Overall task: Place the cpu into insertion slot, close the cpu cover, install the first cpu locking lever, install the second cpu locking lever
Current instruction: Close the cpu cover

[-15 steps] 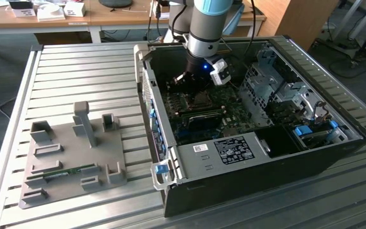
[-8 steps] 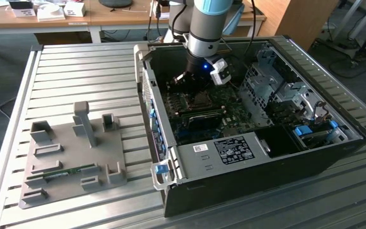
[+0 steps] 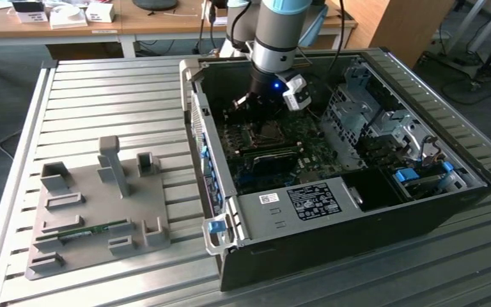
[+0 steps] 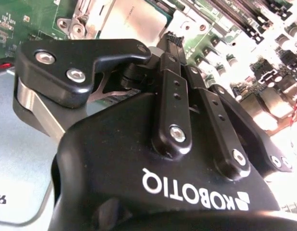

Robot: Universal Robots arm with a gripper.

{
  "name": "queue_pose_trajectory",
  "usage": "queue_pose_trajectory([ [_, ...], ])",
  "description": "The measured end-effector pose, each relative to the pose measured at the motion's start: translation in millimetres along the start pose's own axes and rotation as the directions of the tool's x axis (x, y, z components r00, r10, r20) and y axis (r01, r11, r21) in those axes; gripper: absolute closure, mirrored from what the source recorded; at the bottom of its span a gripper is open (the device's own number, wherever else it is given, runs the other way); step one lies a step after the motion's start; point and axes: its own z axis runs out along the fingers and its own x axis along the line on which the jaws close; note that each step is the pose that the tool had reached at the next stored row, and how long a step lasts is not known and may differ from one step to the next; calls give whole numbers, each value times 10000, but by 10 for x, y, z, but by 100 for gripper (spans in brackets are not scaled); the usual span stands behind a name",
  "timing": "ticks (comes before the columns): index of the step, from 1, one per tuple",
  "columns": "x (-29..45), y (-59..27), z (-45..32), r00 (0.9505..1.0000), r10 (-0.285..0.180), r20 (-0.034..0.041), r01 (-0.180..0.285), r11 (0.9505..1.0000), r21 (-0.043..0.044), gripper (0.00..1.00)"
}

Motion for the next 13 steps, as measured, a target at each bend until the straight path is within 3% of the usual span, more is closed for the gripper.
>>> queue_pose_trajectory([
  [9,1,3,-122,10000,0,0,0,10000,0,89],
  [13,1,4,-141,10000,0,2,0,10000,-2,89],
])
